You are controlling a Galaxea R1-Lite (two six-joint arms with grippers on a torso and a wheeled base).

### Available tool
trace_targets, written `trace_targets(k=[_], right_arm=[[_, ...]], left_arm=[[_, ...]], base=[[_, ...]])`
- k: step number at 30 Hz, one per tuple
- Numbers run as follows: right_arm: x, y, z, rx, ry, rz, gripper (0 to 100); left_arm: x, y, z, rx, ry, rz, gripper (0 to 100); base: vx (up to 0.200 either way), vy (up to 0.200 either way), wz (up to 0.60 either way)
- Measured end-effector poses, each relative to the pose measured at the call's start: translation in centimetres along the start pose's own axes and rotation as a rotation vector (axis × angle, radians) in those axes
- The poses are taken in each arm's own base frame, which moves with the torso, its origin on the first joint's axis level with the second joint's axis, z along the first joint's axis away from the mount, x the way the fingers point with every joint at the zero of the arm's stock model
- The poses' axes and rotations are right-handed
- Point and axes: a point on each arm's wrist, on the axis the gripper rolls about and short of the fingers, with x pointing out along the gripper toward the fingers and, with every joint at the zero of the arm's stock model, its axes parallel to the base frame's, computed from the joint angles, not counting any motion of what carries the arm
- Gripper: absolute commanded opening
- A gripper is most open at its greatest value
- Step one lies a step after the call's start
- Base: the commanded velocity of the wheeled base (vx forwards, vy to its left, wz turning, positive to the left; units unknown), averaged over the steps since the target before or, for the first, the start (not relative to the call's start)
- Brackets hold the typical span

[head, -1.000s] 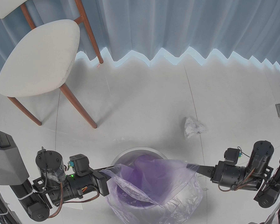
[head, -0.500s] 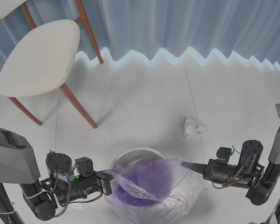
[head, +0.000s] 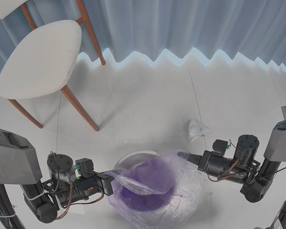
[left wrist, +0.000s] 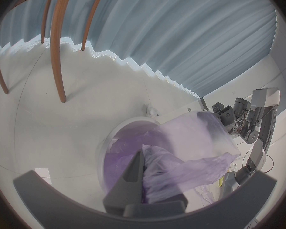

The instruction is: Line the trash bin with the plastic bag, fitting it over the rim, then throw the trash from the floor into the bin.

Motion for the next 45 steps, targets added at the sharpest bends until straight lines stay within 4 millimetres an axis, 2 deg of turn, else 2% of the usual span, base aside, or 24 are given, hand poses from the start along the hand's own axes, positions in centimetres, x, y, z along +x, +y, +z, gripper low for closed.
trace_targets(k=[5, 13, 31, 45], right_arm=[[1.1, -0.3, 0.6, -0.003, 0.003, -0.007, 0], [1.5, -0.6, 0.6, 0.005, 0.0, -0.013, 0], [3.6, -1.8, 1.2, 0.059, -0.073, -0.154, 0], [3.8, -2.2, 2.5, 0.057, -0.115, -0.153, 0]], left_arm=[[0.1, 0.2, 0.2, -0.02, -0.011, 0.004, 0], [0.9, 0.2, 1.2, -0.125, -0.06, -0.001, 0], [1.4, 0.5, 1.2, -0.133, -0.065, 0.006, 0], [1.8, 2.0, 1.3, -0.147, -0.076, 0.06, 0]], base=[[0.0, 0.0, 0.0], [0.0, 0.0, 0.0], [0.0, 0.0, 0.0], [0.0, 0.0, 0.0]])
